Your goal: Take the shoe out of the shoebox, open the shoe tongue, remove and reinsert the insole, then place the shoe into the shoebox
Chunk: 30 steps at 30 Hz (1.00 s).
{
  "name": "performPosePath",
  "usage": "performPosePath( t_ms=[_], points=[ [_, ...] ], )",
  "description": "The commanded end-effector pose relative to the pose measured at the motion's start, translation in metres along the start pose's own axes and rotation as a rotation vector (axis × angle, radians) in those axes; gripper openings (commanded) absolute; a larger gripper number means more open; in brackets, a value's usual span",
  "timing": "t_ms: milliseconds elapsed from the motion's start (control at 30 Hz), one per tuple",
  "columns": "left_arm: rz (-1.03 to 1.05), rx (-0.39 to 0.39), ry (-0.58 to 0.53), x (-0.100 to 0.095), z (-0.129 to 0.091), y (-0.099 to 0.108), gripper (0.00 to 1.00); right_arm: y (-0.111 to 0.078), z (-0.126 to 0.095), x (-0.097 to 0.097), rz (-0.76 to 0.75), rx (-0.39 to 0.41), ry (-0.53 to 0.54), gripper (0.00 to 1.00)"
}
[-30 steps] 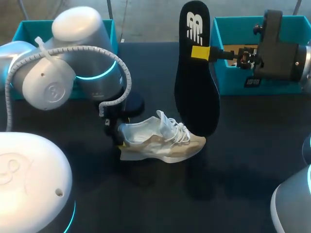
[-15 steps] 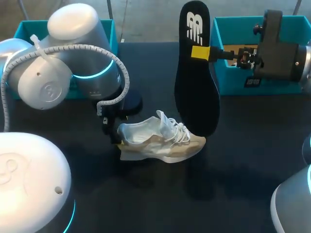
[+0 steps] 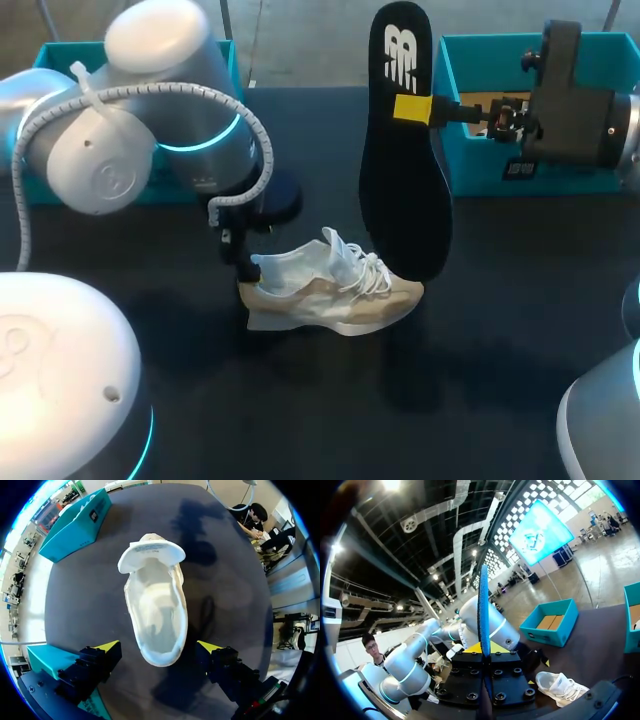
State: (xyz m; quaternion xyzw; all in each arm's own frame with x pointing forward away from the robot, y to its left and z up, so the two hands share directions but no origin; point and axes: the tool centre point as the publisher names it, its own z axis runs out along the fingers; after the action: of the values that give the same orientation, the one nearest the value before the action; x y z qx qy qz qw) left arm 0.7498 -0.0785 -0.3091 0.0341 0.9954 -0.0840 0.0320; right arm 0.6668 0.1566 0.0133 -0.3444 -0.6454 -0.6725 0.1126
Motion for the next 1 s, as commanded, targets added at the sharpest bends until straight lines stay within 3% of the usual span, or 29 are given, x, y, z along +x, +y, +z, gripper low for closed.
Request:
performPosePath(
  t_ms=[33,400,633,800,933,1000],
  points=[
    [-0.004,-0.014,0.021,-0.017,0.016,-0.014,1.0,0.002,0.006,-0.001,0.0,-0.001,0.001,0.0],
    [-0.015,0.015,0.042,-0.035,0.045,-0.035,1.0,0.002,0.006,-0.001,0.0,-0.001,0.001,0.0],
    [-0.021,0.045,0.059,-0.039,0.066,-0.041,0.77,0.002,0.006,-0.001,0.0,-0.001,0.001,0.0],
    [-0.019,0.055,0.066,-0.043,0.077,-0.046,0.73,0.002,0.006,-0.001,0.0,-0.001,0.001,0.0],
    [-0.016,0.062,0.078,-0.044,0.084,-0.049,0.62,0.002,0.006,-0.001,0.0,-0.001,0.001,0.0],
    [-0.012,0.066,0.086,-0.044,0.086,-0.051,0.62,0.002,0.006,-0.001,0.0,-0.001,0.001,0.0]
  ],
)
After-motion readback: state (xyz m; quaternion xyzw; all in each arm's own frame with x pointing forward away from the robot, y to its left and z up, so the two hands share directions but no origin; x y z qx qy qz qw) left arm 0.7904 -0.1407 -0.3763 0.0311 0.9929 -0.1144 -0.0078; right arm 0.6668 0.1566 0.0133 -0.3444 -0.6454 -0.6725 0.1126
